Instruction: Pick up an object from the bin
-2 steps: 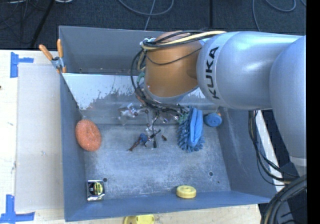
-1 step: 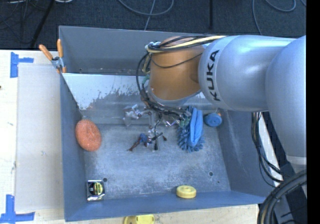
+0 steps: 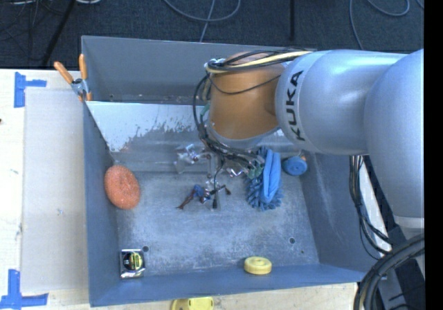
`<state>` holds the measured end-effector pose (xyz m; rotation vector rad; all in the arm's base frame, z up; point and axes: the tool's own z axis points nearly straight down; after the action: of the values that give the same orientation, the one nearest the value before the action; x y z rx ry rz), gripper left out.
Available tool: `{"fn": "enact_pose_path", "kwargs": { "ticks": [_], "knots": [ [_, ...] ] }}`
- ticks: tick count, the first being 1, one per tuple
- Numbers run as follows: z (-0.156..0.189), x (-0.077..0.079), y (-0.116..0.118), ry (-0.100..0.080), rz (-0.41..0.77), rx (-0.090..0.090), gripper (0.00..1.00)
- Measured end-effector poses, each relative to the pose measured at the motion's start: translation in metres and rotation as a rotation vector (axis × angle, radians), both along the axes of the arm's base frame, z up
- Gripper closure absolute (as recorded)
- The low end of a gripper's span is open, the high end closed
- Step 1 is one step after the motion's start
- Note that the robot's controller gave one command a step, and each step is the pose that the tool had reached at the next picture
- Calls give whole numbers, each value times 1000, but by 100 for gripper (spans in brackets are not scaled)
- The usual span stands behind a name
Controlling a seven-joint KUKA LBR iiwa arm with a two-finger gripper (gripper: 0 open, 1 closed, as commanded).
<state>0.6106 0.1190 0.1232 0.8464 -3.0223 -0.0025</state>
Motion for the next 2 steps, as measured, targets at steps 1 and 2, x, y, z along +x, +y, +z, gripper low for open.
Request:
{"fn": "enact_pose_path", "kwargs": {
  "ticks": [1,2],
  "knots": [
    [34,-13,4,-1,114,0,0],
    [42,-4,-2,-9,309,1,0]
  ]
}}
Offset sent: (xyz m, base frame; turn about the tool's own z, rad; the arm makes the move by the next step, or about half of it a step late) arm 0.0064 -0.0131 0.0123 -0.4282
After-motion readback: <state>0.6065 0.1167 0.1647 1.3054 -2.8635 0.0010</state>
